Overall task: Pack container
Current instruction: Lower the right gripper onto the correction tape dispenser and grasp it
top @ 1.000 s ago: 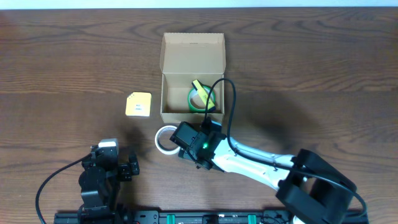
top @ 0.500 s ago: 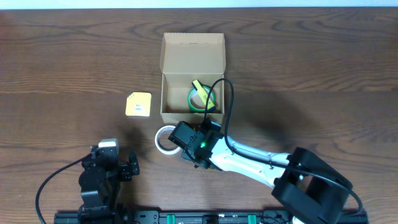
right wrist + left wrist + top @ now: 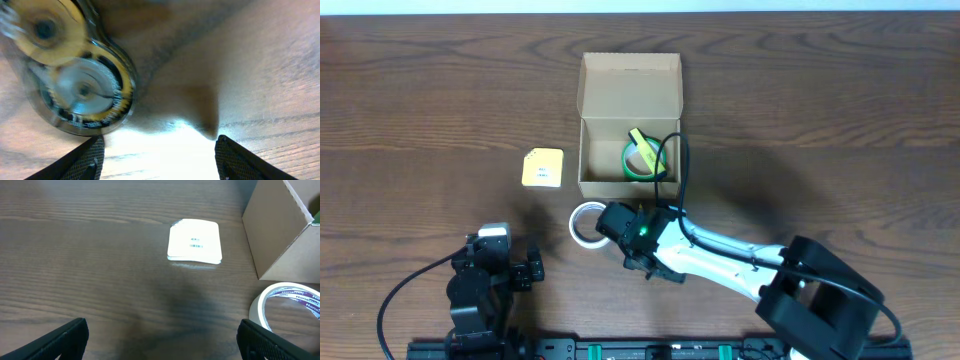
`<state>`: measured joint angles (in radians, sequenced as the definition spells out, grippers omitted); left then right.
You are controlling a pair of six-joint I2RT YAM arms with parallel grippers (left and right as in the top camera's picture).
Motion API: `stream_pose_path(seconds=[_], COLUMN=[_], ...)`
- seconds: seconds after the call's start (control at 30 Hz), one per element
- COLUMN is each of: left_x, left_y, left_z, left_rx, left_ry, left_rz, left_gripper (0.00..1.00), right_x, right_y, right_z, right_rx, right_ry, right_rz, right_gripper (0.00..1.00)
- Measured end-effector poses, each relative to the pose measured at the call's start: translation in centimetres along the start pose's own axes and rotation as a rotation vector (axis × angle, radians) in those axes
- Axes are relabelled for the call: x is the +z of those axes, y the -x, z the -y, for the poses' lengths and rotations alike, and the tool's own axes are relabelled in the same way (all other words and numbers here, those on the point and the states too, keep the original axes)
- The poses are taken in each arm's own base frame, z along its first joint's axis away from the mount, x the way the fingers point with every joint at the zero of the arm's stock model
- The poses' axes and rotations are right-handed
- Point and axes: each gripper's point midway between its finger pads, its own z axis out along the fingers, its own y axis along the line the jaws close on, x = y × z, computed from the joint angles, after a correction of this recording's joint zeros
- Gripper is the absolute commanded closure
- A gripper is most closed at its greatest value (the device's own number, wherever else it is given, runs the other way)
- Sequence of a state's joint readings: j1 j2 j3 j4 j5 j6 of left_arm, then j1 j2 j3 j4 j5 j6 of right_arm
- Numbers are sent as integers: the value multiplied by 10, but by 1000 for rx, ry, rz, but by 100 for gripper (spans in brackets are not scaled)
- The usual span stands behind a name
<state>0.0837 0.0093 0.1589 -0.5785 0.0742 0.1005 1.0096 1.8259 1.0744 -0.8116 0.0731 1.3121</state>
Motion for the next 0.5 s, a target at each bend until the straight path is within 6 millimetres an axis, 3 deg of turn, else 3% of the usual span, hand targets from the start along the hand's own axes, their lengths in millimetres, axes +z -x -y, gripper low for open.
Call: stream_pose_path(seconds=[0.27,0.5], left_x=[0,0], left_y=[0,0], left_z=[0,0], left_rx=[0,0], left_ry=[0,0], left_rz=[0,0], left_gripper=[5,5], right_x=[-8,-10], right_y=[24,38], right_z=[-27,-29], right_rx=[-23,-46], right_ry=[89,86], right_rz=[126,203], right_gripper=[26,24])
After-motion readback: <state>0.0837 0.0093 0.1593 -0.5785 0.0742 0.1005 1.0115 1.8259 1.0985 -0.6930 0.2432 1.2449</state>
